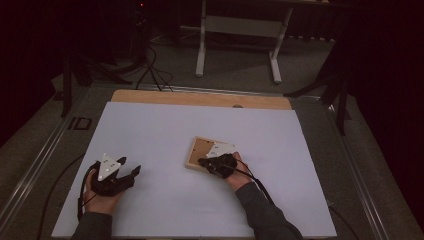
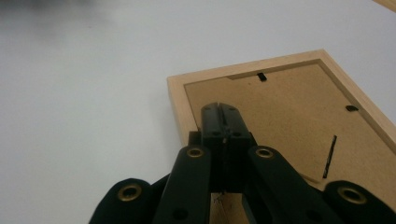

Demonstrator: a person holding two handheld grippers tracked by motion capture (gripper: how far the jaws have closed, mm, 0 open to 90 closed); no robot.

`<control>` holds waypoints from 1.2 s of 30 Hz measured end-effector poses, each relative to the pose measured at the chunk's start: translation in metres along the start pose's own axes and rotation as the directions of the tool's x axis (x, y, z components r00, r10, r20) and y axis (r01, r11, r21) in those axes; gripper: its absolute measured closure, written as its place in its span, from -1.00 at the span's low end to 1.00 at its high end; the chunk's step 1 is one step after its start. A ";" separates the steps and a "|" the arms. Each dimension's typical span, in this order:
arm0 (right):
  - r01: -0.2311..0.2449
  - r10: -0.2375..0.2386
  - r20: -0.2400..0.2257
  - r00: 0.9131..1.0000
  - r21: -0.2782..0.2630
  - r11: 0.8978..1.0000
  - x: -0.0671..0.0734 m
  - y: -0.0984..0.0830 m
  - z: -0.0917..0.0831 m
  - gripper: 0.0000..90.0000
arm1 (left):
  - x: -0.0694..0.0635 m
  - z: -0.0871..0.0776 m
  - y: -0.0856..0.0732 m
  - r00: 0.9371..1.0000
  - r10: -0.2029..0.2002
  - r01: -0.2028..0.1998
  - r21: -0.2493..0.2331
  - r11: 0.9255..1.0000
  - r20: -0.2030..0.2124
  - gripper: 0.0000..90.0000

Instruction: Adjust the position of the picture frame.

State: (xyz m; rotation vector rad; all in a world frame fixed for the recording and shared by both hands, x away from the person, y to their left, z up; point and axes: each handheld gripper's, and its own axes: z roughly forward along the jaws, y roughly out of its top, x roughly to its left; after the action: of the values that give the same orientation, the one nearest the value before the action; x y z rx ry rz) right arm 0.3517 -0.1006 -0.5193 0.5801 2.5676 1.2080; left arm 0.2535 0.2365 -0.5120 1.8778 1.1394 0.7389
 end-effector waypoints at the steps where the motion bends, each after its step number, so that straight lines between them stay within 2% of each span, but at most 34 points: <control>1: 0.004 -0.004 -0.001 1.000 0.001 1.000 0.001 0.000 0.000 1.00 | -0.003 0.002 0.001 1.000 0.006 -0.006 0.000 1.000 0.007 -0.11; 3: 0.000 0.000 -0.004 1.000 0.000 1.000 0.001 0.001 -0.001 0.99 | -0.007 0.005 0.003 1.000 0.016 -0.016 0.003 1.000 0.021 -0.11; 6: -0.020 0.020 0.005 1.000 -0.004 1.000 -0.001 0.000 -0.004 0.78 | -0.011 0.009 0.006 0.999 0.016 -0.016 -0.002 1.000 0.039 -0.11; 11: -0.055 0.057 0.061 0.997 -0.022 0.998 -0.008 0.000 -0.016 0.56 | -0.017 0.015 0.011 0.998 0.002 -0.001 -0.009 1.000 0.064 -0.11; 16: -0.086 0.084 0.113 0.990 0.006 0.996 -0.016 -0.003 -0.025 0.36 | -0.025 0.022 0.016 0.996 0.012 -0.011 -0.012 1.000 0.085 -0.11; 23: -0.152 0.147 0.179 0.973 0.017 0.988 -0.027 -0.012 -0.036 0.15 | -0.030 0.028 0.023 0.995 0.017 -0.014 -0.024 1.000 0.100 -0.12; 27: -0.195 0.184 0.212 0.960 0.028 0.980 -0.030 -0.014 -0.037 -0.06 | -0.035 0.033 0.025 0.994 0.029 -0.027 -0.014 1.000 0.108 -0.12; 31: -0.250 0.236 0.208 0.949 0.045 0.967 -0.034 -0.020 -0.033 -0.17 | -0.040 0.037 0.027 0.992 0.041 -0.040 -0.012 0.999 0.117 -0.12; 34: -0.278 0.267 0.170 0.949 0.046 0.959 -0.035 -0.022 -0.030 -0.11 | -0.043 0.040 0.028 0.990 0.044 -0.043 -0.008 0.999 0.132 -0.12; 36: -0.285 0.274 0.163 0.948 0.047 0.957 -0.035 -0.022 -0.030 -0.07 | -0.046 0.042 0.027 0.989 0.050 -0.050 0.000 0.999 0.139 -0.12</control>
State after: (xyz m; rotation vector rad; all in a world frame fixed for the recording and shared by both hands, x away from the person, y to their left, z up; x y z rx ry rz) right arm 0.3658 -0.1496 -0.5159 1.0417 2.4637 1.1061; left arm 0.2794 0.1739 -0.5132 1.9352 1.0101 0.6229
